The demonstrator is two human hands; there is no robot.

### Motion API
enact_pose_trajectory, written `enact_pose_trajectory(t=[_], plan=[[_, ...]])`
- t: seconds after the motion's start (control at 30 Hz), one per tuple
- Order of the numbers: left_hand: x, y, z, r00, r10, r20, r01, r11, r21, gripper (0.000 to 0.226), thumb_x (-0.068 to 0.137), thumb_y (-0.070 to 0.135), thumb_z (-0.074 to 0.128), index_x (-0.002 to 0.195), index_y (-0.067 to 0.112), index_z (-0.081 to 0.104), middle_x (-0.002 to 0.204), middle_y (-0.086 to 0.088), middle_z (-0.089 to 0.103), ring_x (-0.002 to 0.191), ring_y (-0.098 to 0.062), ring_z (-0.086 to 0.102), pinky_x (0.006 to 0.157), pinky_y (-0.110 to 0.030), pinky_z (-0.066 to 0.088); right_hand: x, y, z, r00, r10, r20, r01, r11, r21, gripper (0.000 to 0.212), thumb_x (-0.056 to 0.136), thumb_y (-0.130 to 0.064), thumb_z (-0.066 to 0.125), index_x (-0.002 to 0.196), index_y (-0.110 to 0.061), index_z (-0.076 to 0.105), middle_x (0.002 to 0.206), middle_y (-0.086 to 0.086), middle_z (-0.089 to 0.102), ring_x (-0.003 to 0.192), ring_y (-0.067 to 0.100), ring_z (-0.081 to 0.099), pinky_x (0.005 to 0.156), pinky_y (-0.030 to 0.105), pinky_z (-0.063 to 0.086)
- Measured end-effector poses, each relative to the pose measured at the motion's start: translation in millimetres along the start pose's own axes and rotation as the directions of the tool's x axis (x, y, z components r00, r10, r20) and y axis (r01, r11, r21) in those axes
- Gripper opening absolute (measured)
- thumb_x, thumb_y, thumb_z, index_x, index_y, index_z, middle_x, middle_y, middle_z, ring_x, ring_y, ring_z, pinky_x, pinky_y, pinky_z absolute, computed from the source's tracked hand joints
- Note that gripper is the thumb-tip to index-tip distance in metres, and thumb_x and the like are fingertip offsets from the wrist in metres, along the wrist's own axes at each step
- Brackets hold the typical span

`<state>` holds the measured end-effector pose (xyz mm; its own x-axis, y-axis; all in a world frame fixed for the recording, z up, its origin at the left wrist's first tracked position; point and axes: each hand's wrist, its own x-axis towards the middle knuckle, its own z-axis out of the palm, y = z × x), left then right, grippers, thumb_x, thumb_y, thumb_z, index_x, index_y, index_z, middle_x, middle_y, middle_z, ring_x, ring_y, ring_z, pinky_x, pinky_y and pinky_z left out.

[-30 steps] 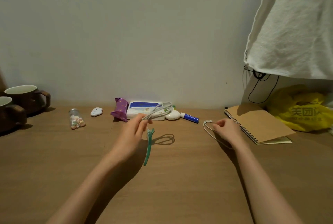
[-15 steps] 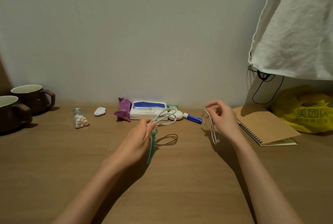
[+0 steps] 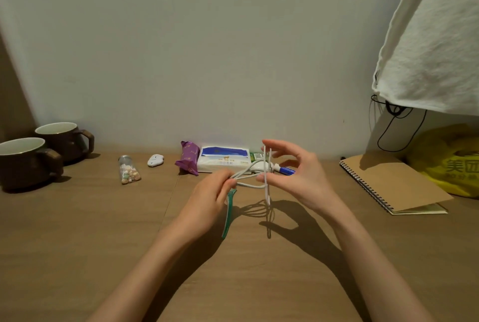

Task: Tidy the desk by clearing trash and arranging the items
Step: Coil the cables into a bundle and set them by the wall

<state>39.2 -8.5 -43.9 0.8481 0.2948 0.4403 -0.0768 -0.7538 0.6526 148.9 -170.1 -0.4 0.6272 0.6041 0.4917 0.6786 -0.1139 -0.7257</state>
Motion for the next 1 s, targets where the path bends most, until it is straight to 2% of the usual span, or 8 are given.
enact_pose_trajectory(t=[0.07, 0.17, 0.33, 0.47, 0.63, 0.77, 0.87, 1.0], plan=[[-0.6, 0.3, -0.2, 0.998, 0.056, 0.001, -0.056, 0.997, 0.055, 0.018, 0.097, 0.026, 0.040, 0.100, 0.019, 0.056, 0.092, 0.002, 0.060, 0.084, -0.008, 0.055, 0.072, -0.023, 0.047, 1.2, 4.0, 0.5, 0.999, -0.033, 0.031, 0.038, 0.985, -0.169, 0.077, 0.066, -0.028, 0.084, 0.134, -0.034, 0.048, 0.123, -0.013, 0.056, 0.109, 0.000, 0.050, 0.081, 0.010, 0.045], [0.1, -2.1, -4.0, 0.995, 0.097, -0.033, -0.094, 0.993, 0.071, 0.017, 0.097, 0.025, 0.041, 0.101, 0.019, 0.056, 0.091, 0.003, 0.059, 0.084, -0.007, 0.054, 0.071, -0.023, 0.046, 2.8, 10.2, 0.2, 0.997, -0.031, 0.066, 0.049, 0.951, -0.304, 0.092, 0.061, -0.038, 0.085, 0.141, -0.033, 0.039, 0.130, -0.014, 0.050, 0.117, 0.000, 0.041, 0.096, 0.023, 0.040], [3.2, -5.9, -10.3, 0.998, 0.041, -0.038, -0.045, 0.992, -0.121, 0.019, 0.096, 0.028, 0.040, 0.098, 0.020, 0.057, 0.089, 0.004, 0.060, 0.082, -0.006, 0.055, 0.070, -0.024, 0.046, 3.1, 15.4, 2.8, 0.994, 0.006, 0.110, 0.042, 0.902, -0.430, 0.099, 0.058, -0.049, 0.084, 0.142, -0.030, 0.035, 0.136, -0.011, 0.045, 0.121, 0.002, 0.034, 0.103, 0.031, 0.037], [3.8, -1.4, -11.7, 1.000, 0.023, 0.020, -0.017, 0.971, -0.237, 0.016, 0.097, 0.024, 0.039, 0.097, 0.025, 0.055, 0.089, 0.002, 0.059, 0.082, -0.002, 0.055, 0.068, -0.014, 0.045, 2.2, 13.7, 3.2, 0.995, 0.011, 0.098, 0.027, 0.926, -0.375, 0.101, 0.056, -0.052, 0.084, 0.142, -0.031, 0.036, 0.131, -0.013, 0.045, 0.116, -0.001, 0.036, 0.095, 0.023, 0.035], [-1.1, 10.1, -15.8, 0.979, 0.005, 0.203, 0.062, 0.946, -0.319, 0.021, 0.099, 0.022, 0.036, 0.100, 0.019, 0.056, 0.075, 0.010, 0.050, 0.063, 0.008, 0.050, 0.058, -0.009, 0.041, -1.1, 4.8, 7.8, 0.993, -0.012, 0.121, 0.026, 0.993, -0.112, 0.095, 0.057, -0.047, 0.084, 0.139, -0.041, 0.036, 0.123, -0.031, 0.042, 0.117, -0.007, 0.042, 0.092, 0.015, 0.041], [-4.2, 10.4, -20.2, 0.937, -0.007, 0.349, 0.168, 0.885, -0.434, 0.029, 0.097, 0.035, 0.035, 0.097, 0.015, 0.056, 0.072, 0.006, 0.046, 0.064, -0.004, 0.043, 0.060, -0.015, 0.041, -3.7, -3.4, 7.2, 0.985, -0.029, 0.173, 0.013, 0.995, 0.094, 0.088, 0.060, -0.027, 0.089, 0.135, -0.038, 0.045, 0.131, -0.015, 0.053, 0.118, 0.000, 0.051, 0.094, 0.020, 0.049], [-3.8, 12.2, -22.6, 0.927, -0.014, 0.375, 0.241, 0.789, -0.566, 0.036, 0.094, 0.037, 0.036, 0.099, 0.007, 0.055, 0.072, 0.005, 0.046, 0.065, -0.007, 0.043, 0.062, -0.014, 0.041, -5.0, -4.9, 9.0, 0.977, -0.001, 0.212, -0.023, 0.994, 0.110, 0.077, 0.058, -0.038, 0.088, 0.127, -0.044, 0.052, 0.127, -0.015, 0.058, 0.118, 0.006, 0.053, 0.099, 0.032, 0.047], [-1.7, 16.1, -29.3, 0.943, -0.019, 0.331, 0.285, 0.558, -0.780, 0.030, 0.096, 0.032, 0.037, 0.089, 0.021, 0.063, 0.068, 0.004, 0.045, 0.057, -0.007, 0.041, 0.057, -0.017, 0.039, -8.2, -7.0, 14.2, 0.960, 0.066, 0.272, -0.066, 0.998, -0.007, 0.053, 0.067, -0.045, 0.080, 0.115, -0.047, 0.058, 0.118, -0.026, 0.058, 0.113, -0.006, 0.050, 0.093, 0.021, 0.042]])
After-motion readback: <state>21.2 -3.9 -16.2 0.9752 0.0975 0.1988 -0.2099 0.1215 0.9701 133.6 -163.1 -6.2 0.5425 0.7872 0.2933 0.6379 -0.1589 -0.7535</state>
